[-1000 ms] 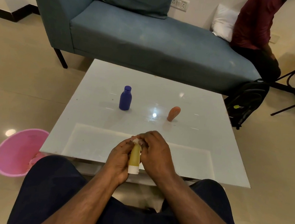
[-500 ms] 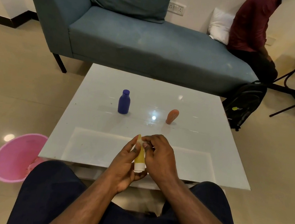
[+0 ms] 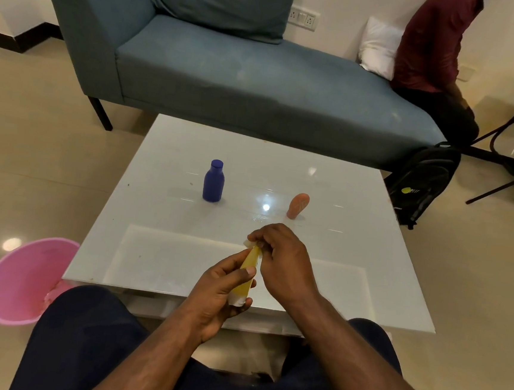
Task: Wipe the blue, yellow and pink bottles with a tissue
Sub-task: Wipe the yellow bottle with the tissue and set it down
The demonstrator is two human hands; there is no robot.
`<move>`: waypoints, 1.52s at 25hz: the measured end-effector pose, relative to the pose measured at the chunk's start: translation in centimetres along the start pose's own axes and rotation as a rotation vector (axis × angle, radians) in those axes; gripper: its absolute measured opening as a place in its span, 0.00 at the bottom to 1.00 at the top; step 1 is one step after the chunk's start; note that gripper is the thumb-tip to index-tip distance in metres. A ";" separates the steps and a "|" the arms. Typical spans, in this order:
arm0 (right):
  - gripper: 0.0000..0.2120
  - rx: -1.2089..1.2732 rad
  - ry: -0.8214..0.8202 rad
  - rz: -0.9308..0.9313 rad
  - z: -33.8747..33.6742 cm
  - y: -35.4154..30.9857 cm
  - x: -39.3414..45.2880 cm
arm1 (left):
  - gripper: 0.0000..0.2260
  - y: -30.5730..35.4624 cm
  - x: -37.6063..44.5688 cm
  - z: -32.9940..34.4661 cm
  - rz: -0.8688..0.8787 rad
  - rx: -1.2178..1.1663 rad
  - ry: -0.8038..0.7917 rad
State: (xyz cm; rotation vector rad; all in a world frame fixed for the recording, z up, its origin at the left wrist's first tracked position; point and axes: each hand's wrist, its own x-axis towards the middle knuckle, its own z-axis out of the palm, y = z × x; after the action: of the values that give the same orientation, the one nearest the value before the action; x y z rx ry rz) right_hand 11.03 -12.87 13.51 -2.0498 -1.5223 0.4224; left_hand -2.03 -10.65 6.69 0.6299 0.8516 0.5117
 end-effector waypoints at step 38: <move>0.09 0.162 -0.049 0.175 2.0 2.0 -3.6 | 0.19 0.2 1.1 -0.7 -0.064 -0.379 0.194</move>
State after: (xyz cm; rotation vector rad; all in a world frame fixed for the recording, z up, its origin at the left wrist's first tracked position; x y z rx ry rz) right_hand 10.38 -16.24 10.47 -2.0639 -1.2950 0.6466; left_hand -2.03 -9.55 5.90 0.2069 0.9231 0.6638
